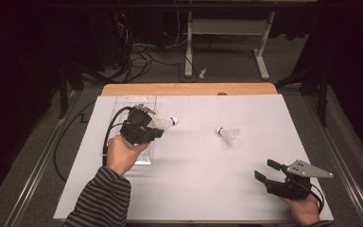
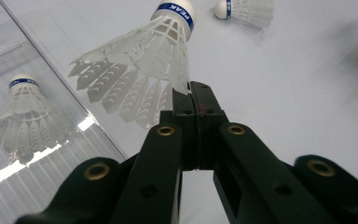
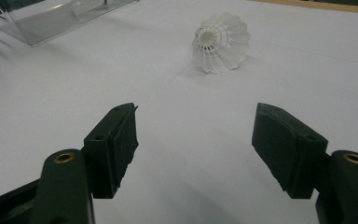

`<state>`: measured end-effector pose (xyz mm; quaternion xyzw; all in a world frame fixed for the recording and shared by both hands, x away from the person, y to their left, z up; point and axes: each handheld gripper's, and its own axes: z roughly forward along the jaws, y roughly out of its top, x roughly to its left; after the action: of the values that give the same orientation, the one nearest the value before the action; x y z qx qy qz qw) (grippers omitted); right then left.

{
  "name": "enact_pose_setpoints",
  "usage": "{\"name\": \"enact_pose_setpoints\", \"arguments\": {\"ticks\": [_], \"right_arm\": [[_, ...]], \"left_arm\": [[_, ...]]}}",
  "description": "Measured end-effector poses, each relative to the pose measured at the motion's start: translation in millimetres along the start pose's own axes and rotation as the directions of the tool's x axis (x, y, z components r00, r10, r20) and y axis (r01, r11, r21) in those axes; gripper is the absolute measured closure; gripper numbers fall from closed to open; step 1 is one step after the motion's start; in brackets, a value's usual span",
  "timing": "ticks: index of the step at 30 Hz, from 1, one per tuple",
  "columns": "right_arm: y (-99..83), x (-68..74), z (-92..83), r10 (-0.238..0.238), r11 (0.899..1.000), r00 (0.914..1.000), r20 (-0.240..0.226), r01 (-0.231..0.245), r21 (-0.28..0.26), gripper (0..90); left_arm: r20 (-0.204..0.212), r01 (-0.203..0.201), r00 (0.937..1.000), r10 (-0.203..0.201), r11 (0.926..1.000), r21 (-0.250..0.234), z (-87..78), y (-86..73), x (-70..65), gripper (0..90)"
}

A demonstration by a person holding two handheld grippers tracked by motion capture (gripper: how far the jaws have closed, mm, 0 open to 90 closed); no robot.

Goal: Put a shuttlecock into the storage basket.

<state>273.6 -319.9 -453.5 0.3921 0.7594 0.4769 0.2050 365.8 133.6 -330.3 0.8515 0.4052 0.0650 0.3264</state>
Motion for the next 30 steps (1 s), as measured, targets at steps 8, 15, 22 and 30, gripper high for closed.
{"name": "enact_pose_setpoints", "arguments": {"ticks": [8, 15, 22, 30], "right_arm": [[0.1, 0.3, -0.2, 0.001, 1.0, 1.0, -0.001, -0.001, 0.0, 31.6], [0.1, 0.0, -0.2, 0.003, 1.0, 1.0, -0.003, -0.003, -0.002, 31.6], [0.1, 0.2, -0.1, 0.002, 1.0, 1.0, -0.003, -0.002, -0.001, 31.6], [-0.2, 0.0, -1.5, 0.007, 1.0, 1.0, 0.001, -0.007, -0.006, 31.6]], "left_arm": [[-0.013, 0.026, 0.9996, -0.026, 0.9997, -0.002, -0.7, 0.0, 8.5, 90.0], [-0.019, 0.051, 0.9985, -0.051, 0.9987, -0.005, 0.4, 0.9, 16.0, 90.0], [-0.028, 0.078, 0.9965, -0.079, 0.9968, -0.014, 0.1, 0.0, 24.5, 90.0], [-0.044, 0.102, 0.9937, -0.103, 0.9947, -0.012, -0.6, 0.7, 32.8, 90.0]]}}
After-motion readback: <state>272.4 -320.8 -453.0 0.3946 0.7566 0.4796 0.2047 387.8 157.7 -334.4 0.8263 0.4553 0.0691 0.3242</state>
